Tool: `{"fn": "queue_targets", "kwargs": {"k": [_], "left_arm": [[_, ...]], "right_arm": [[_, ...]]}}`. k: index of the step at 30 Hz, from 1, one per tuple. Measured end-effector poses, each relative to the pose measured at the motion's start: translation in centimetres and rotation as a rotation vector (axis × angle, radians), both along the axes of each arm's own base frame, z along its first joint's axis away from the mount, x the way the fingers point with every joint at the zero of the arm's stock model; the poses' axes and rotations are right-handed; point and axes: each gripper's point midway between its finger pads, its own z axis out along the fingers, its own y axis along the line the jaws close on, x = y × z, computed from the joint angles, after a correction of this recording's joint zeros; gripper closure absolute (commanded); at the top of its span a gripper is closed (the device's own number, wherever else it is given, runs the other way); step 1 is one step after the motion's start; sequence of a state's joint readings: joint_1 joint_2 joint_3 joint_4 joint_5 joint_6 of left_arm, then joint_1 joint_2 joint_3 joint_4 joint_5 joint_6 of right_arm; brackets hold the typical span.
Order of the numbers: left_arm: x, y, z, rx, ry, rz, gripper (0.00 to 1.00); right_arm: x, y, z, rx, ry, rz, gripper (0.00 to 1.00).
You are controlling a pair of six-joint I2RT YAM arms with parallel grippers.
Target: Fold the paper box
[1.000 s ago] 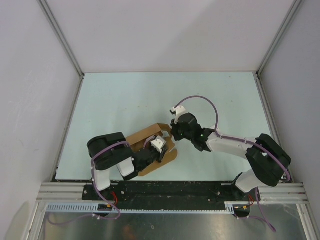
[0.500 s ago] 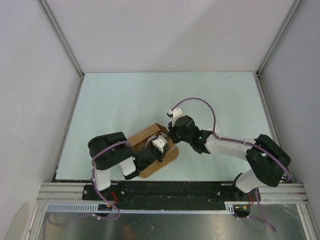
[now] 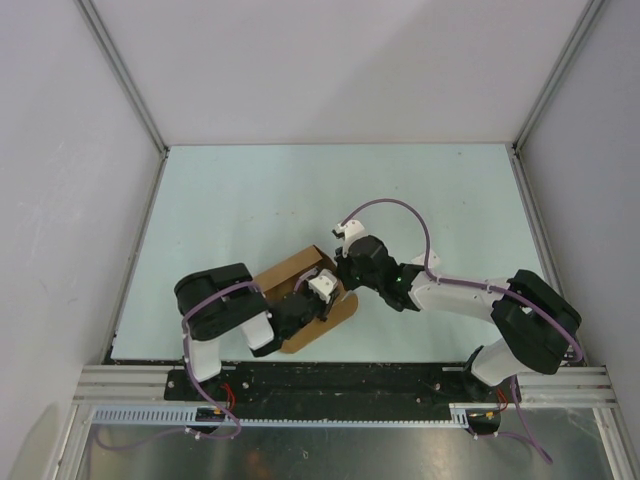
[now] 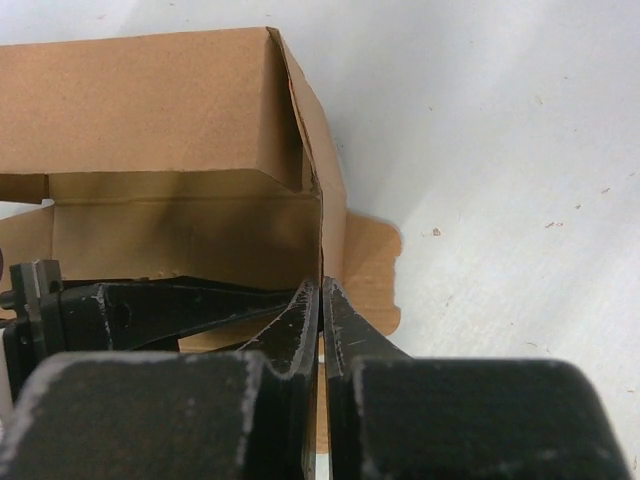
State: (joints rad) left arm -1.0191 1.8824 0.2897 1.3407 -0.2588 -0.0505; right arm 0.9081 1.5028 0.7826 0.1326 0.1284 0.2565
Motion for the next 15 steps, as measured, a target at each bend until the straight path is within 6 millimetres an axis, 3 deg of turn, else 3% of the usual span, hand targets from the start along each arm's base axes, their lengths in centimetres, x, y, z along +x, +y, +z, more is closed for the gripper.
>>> {"fn": "queue_targets", "kwargs": {"k": [7, 15], "left_arm": [[-0.5, 0.6, 1.2, -0.013, -0.012, -0.012, 0.74], [-1.5, 1.2, 4.5, -0.088, -0.054, -0.039, 0.72]], "right_arm": [[0.0, 0.0, 0.0, -0.002, -0.002, -0.006, 1.00], [-0.1, 0.0, -0.1, 0.001, -0.008, -0.009, 1.00]]}}
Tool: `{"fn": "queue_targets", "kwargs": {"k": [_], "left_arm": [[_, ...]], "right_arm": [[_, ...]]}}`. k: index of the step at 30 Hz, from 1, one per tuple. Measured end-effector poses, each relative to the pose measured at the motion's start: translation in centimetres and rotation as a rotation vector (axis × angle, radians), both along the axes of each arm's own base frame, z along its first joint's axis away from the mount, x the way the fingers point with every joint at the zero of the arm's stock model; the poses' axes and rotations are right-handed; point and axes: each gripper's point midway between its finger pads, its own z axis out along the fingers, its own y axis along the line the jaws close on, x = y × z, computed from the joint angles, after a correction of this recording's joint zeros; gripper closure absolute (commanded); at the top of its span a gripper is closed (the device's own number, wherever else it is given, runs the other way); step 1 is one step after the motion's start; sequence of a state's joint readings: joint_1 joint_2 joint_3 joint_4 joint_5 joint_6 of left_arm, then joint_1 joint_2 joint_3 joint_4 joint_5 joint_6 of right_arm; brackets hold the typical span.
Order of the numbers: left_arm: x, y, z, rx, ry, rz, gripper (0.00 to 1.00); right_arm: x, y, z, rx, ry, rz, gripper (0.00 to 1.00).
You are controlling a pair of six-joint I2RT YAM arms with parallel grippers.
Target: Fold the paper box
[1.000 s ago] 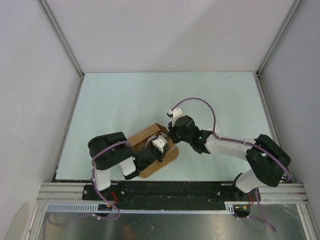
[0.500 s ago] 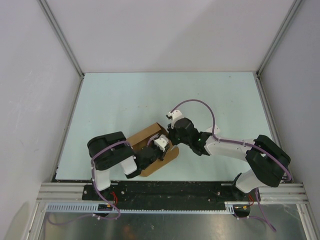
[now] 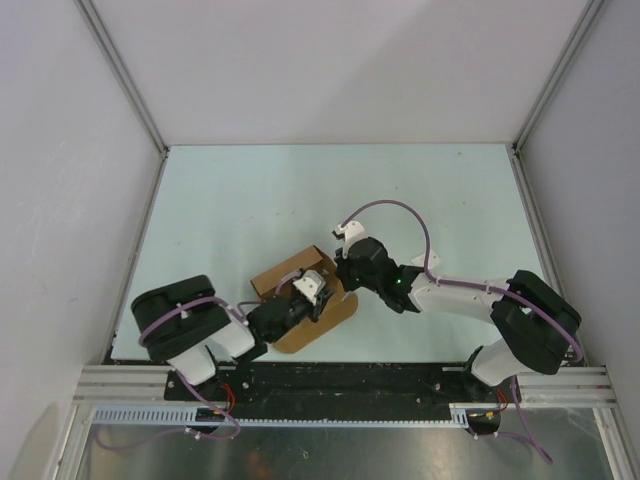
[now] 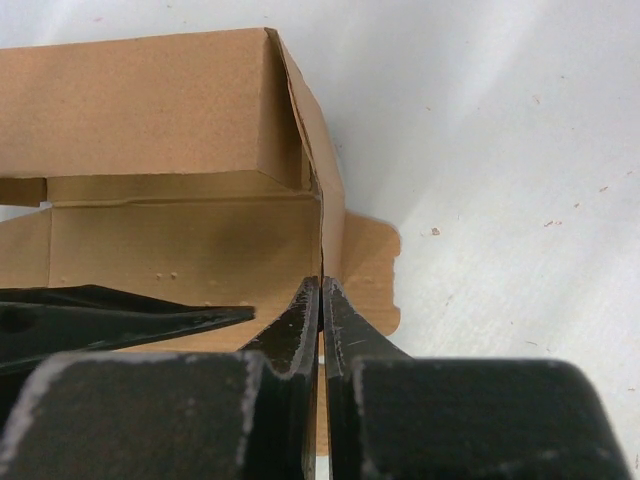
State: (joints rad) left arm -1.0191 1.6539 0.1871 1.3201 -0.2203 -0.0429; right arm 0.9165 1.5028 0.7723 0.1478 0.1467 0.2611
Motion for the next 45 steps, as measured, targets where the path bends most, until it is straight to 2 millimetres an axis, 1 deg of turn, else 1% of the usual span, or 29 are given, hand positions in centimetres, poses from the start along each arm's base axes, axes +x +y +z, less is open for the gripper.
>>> {"fn": "queue_targets", "kwargs": {"k": [4, 8, 11, 13, 15, 17, 18, 20, 22, 24, 26, 29, 30, 32, 34, 39, 45], "left_arm": [[-0.7, 0.8, 2.1, -0.054, -0.030, -0.011, 0.71], [-1.3, 2.0, 5.3, -0.139, -0.083, -0.006, 0.71], [-1.3, 2.9, 10.1, -0.269, -0.163, 0.025, 0.70], [-1.4, 3.9, 13.6, -0.363, -0.217, 0.053, 0.70], [-1.5, 5.1, 15.8, -0.426, -0.251, 0.084, 0.70], [-1.5, 6.4, 17.3, -0.469, -0.270, 0.125, 0.70], [-1.3, 7.1, 17.6, -0.478, -0.272, 0.155, 0.70], [-0.8, 8.2, 17.6, -0.474, -0.268, 0.215, 0.70], [-0.2, 8.7, 16.8, -0.445, -0.254, 0.258, 0.71], [0.4, 8.8, 15.1, -0.384, -0.227, 0.288, 0.71], [1.1, 8.8, 12.9, -0.309, -0.194, 0.312, 0.71], [1.8, 8.7, 8.9, -0.173, -0.133, 0.331, 0.71], [1.8, 8.7, 8.7, -0.164, -0.129, 0.333, 0.71], [2.0, 8.9, 7.4, -0.122, -0.111, 0.342, 0.71], [2.1, 9.1, 6.7, -0.097, -0.100, 0.353, 0.71], [2.5, 9.6, 6.0, -0.073, -0.091, 0.383, 0.71], [2.9, 10.3, 4.6, -0.026, -0.072, 0.419, 0.72]], "right_arm": [[0.0, 0.0, 0.0, 0.000, -0.003, -0.002, 1.00], [-0.1, 0.0, 0.0, 0.000, -0.003, -0.001, 1.00], [-0.1, 0.0, 0.0, 0.000, -0.005, -0.001, 1.00], [-0.1, 0.0, 0.0, 0.000, -0.005, -0.001, 1.00], [-0.1, 0.1, 0.0, 0.000, -0.005, 0.001, 1.00], [-0.1, 0.1, 0.0, 0.000, -0.005, 0.001, 1.00], [-0.2, 0.1, 0.0, 0.000, -0.005, 0.001, 1.00], [-0.2, 0.1, 0.0, 0.000, -0.006, 0.003, 1.00], [-0.2, 0.2, 0.0, 0.000, -0.007, 0.003, 1.00], [-0.2, 0.2, 0.0, -0.001, -0.008, 0.003, 1.00], [-0.2, 0.1, 0.0, -0.002, -0.009, 0.001, 1.00], [-0.3, 0.2, 0.0, -0.004, -0.011, 0.001, 1.00], [-0.3, 0.2, 0.0, -0.004, -0.012, 0.000, 1.00], [-0.3, 0.2, 0.0, -0.005, -0.012, -0.001, 1.00], [-0.3, 0.2, 0.0, -0.005, -0.013, -0.001, 1.00], [-0.3, 0.2, 0.0, -0.005, -0.013, -0.001, 1.00], [-0.3, 0.3, 0.0, -0.002, -0.013, 0.001, 1.00]]}}
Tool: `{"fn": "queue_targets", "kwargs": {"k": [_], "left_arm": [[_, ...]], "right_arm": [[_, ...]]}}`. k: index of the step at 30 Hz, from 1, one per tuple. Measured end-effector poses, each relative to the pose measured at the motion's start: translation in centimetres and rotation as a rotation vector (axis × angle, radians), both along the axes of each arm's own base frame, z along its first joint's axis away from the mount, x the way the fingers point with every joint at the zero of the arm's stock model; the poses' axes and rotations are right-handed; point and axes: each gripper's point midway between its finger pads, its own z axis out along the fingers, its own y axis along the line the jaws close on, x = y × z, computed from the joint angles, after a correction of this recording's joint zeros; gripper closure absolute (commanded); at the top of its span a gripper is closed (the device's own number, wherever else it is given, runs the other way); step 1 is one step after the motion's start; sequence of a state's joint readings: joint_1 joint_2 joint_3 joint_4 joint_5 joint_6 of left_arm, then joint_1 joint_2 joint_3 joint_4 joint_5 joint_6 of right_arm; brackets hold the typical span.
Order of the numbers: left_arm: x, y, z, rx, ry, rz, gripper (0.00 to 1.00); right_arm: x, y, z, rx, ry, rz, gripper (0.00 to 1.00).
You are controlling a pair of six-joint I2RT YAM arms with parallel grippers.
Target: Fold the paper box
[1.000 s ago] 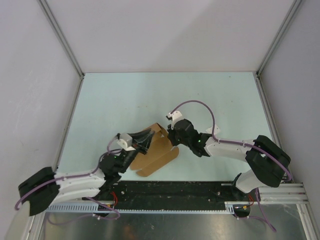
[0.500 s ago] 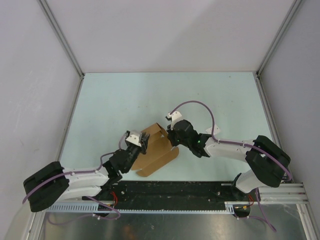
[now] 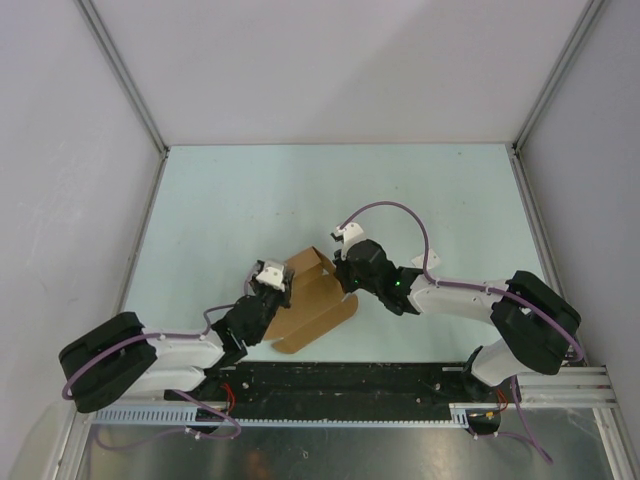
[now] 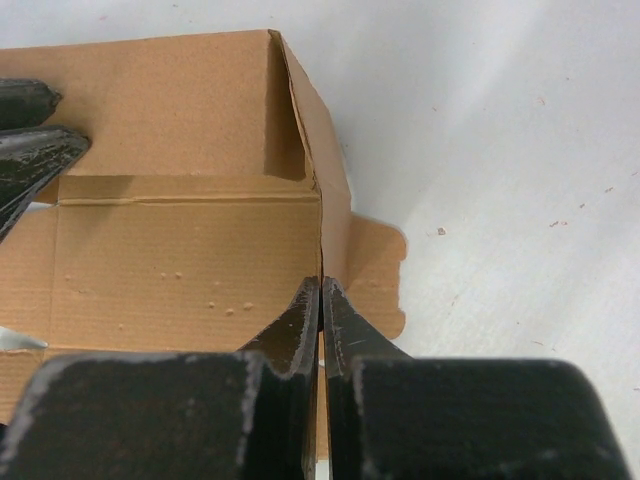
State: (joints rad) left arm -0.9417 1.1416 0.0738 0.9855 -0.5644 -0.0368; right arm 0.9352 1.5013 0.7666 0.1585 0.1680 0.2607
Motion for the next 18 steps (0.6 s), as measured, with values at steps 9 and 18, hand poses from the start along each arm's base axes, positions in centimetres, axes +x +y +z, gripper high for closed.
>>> {"fn": "queue_targets", "kwargs": {"k": [9, 18], "left_arm": [[0.5, 0.5, -0.1, 0.002, 0.002, 0.028, 0.72], [0.8, 0.8, 0.4, -0.020, -0.007, 0.043, 0.72]], "right_arm": [[-0.5, 0.5, 0.1, 0.016, 0.013, 0.034, 0.90], [-1.6, 2.0, 0.6, 0.080, 0.035, 0.118, 0.73]]}}
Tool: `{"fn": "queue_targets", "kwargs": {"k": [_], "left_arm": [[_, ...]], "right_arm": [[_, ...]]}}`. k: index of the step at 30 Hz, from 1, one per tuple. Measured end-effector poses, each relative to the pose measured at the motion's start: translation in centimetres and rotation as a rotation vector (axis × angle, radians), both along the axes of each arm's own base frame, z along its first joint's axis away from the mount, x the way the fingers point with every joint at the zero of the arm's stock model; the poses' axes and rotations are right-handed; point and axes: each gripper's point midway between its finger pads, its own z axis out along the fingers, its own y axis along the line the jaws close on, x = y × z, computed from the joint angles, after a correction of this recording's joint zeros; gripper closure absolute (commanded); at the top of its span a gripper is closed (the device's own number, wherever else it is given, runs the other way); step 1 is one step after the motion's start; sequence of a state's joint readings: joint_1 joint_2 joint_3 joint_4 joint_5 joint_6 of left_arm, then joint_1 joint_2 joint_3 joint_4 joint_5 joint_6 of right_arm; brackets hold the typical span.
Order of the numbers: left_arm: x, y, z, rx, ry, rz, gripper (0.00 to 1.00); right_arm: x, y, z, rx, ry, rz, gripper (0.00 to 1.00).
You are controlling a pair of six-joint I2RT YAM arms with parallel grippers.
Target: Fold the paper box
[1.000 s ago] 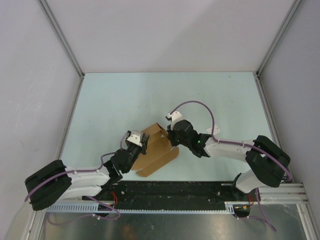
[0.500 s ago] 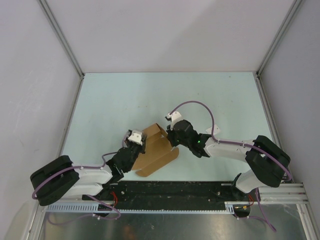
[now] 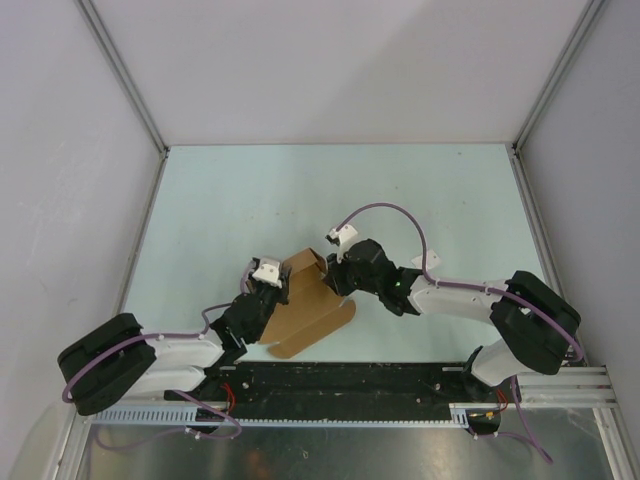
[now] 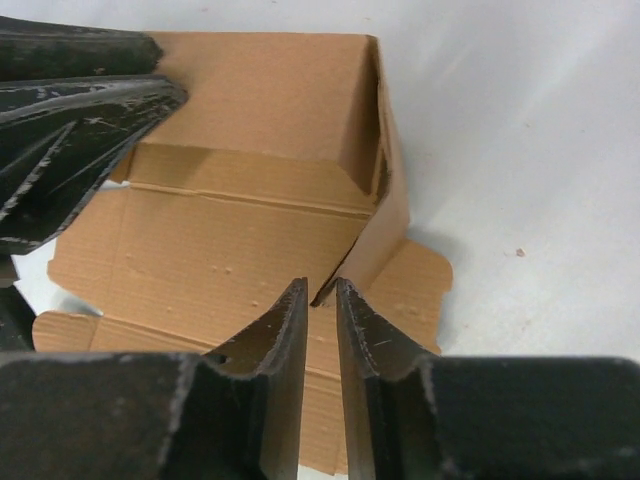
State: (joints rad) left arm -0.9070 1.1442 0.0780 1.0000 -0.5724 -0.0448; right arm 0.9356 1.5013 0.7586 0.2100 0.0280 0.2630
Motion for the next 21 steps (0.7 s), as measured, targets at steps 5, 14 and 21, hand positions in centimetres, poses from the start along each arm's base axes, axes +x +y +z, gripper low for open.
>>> {"fn": "queue_targets", "kwargs": {"k": [5, 14, 21], "left_arm": [[0.0, 0.0, 0.0, 0.000, 0.001, 0.000, 0.72], [0.1, 0.0, -0.5, 0.005, 0.013, 0.000, 0.72], [0.1, -0.1, -0.8, 0.009, 0.020, -0.007, 0.72]], "right_arm": [[-0.4, 0.9, 0.4, 0.044, 0.013, 0.046, 0.62], [-0.7, 1.6, 0.4, 0.091, 0.050, 0.117, 0.59], [-1.0, 1.8, 1.4, 0.153, 0.073, 0.190, 0.57]]}}
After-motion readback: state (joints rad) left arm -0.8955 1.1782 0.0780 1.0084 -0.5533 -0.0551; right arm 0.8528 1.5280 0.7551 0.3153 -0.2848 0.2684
